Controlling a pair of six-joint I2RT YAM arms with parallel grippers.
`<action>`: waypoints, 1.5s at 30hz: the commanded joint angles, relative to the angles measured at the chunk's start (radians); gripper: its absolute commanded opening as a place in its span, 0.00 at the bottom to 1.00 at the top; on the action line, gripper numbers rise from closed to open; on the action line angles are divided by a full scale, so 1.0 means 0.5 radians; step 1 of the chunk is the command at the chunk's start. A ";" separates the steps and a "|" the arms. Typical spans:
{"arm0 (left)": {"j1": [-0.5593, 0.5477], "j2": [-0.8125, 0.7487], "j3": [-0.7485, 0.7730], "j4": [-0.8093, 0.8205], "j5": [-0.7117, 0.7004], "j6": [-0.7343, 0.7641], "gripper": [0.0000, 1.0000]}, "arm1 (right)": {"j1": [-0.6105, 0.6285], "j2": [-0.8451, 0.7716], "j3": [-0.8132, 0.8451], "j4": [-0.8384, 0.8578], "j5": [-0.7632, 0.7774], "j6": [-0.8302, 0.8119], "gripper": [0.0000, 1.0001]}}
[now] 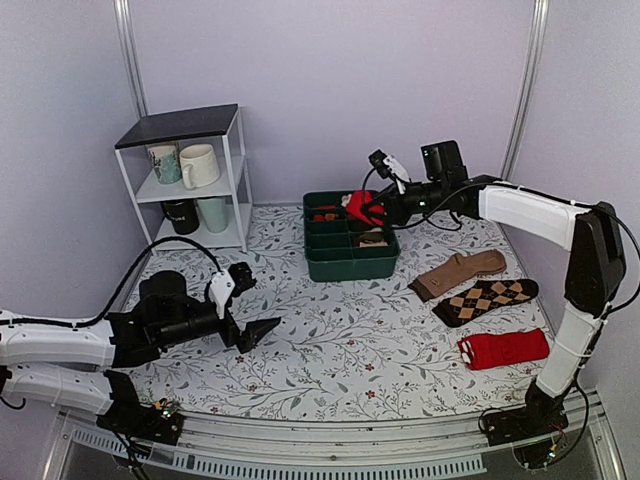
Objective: Roll the socks
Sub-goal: Move the storage box to the center of the board.
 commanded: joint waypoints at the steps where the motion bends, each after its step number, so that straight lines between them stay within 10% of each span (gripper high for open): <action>1: 0.073 0.051 0.105 -0.050 0.050 0.029 1.00 | -0.019 0.165 0.134 -0.192 0.194 -0.534 0.02; 23: 0.261 0.253 0.277 -0.093 0.202 0.072 0.97 | -0.016 0.490 0.240 -0.435 0.542 -1.684 0.06; 45: 0.291 0.094 0.148 -0.123 0.238 0.074 0.97 | 0.368 0.568 -0.013 -0.670 0.614 -1.477 0.06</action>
